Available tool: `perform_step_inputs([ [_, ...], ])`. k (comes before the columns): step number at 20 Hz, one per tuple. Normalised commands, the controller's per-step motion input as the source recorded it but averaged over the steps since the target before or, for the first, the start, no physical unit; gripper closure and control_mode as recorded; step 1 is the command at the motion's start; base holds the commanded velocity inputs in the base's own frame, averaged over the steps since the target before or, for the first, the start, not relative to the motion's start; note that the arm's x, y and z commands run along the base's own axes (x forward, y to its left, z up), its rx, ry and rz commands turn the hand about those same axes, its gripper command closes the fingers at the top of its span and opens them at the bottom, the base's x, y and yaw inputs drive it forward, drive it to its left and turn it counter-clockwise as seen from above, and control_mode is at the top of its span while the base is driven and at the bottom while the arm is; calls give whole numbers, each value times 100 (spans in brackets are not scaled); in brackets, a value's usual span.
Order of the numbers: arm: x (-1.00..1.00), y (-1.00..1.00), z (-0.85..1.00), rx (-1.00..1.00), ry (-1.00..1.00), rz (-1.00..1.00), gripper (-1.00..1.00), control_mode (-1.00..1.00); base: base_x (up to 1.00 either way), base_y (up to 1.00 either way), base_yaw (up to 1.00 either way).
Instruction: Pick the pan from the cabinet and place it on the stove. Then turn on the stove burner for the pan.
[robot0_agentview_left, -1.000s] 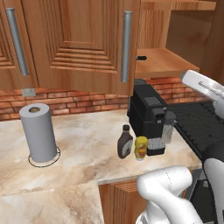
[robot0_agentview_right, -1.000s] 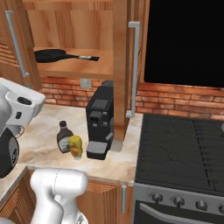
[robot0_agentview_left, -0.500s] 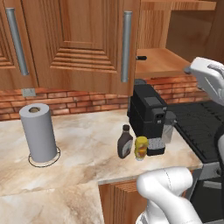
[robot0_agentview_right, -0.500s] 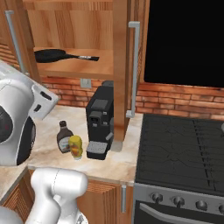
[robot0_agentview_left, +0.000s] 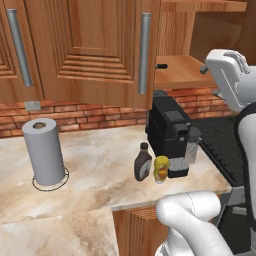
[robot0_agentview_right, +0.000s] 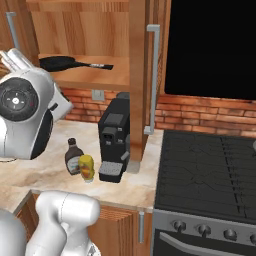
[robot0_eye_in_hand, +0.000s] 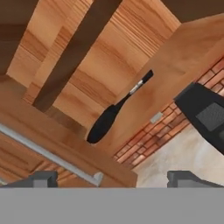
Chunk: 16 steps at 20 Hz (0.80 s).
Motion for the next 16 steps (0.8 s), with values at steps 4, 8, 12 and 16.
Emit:
perform_step_inputs([
  [4, 48, 1, -5, 12, 11, 0, -100, -100, 0, 0, 0],
  [8, 46, 4, -10, 11, 9, 1, -100, -100, 0, 0, 0],
  [12, 44, 10, -17, 11, 7, 2, -100, -100, 0, 0, 0],
  [16, 41, 20, -20, 12, 3, 3, -100, -100, 0, 0, 0],
])
